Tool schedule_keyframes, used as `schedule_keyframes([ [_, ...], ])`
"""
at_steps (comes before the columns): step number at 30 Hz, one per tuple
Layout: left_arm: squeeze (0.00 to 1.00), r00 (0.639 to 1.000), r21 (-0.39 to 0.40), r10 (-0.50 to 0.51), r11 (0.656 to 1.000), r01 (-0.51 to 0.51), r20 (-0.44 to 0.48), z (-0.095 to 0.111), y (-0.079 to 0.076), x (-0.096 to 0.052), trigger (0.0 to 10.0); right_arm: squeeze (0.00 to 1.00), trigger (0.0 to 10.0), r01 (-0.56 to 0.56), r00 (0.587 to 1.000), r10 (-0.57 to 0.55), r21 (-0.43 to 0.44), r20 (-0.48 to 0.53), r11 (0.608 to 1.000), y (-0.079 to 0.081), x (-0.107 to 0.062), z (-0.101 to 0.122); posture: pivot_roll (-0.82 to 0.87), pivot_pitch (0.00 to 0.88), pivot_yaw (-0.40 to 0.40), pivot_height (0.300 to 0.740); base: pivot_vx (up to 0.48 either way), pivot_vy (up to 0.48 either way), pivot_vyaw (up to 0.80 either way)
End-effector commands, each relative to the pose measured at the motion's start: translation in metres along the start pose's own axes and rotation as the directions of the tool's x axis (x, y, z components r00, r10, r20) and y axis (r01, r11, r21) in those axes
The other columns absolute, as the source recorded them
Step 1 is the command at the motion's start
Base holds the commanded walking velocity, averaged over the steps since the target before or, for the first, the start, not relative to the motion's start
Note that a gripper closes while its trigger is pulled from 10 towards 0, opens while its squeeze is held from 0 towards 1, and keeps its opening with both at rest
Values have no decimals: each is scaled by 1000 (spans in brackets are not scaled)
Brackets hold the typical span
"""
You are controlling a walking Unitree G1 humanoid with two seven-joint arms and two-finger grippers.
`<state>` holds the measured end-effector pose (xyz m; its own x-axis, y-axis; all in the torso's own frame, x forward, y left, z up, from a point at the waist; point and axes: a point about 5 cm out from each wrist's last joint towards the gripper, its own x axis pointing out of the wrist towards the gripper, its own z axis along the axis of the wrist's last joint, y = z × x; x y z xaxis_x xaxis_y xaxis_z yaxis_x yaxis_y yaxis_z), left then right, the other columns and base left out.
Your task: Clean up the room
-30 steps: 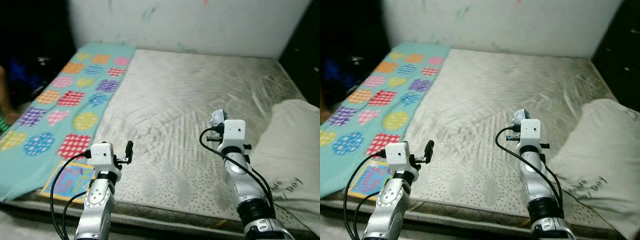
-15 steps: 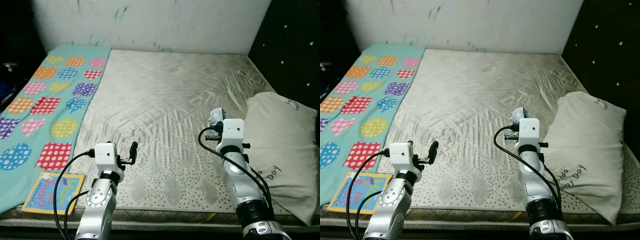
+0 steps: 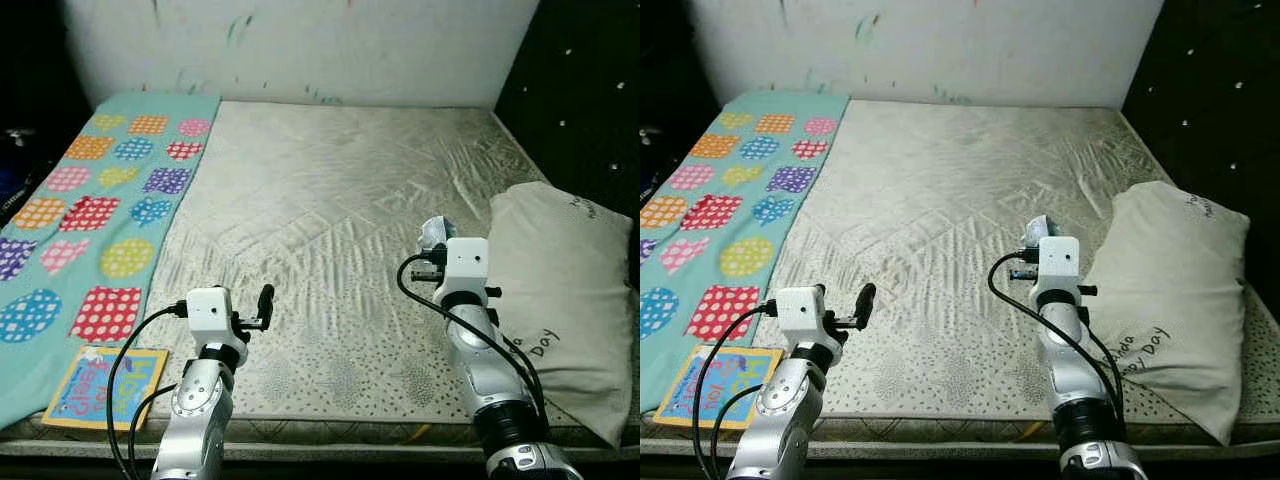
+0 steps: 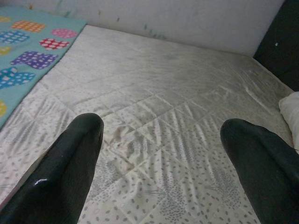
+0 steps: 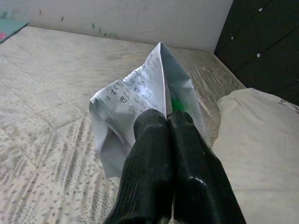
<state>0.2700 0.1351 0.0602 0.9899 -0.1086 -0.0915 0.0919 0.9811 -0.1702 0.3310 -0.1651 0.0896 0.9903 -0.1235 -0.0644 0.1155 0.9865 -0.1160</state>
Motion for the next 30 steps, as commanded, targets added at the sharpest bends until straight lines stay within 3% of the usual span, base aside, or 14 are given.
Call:
schedule_keyframes([
  [1, 0, 1000, 3, -8, 1000, 8, 8, 4, 0, 1, 10000, 0, 10000, -3, 1000, 3, 1, 3, 1000, 0, 0, 2, -70, 0, -11, 740, 0, 0, 0],
  [30, 0, 1000, 16, -6, 1000, 6, 3, 4, 2, 1, 10000, 0, 10000, -15, 1000, 15, -10, -3, 1000, 4, 1, 2, -69, 0, -11, 740, 0, 330, 0],
])
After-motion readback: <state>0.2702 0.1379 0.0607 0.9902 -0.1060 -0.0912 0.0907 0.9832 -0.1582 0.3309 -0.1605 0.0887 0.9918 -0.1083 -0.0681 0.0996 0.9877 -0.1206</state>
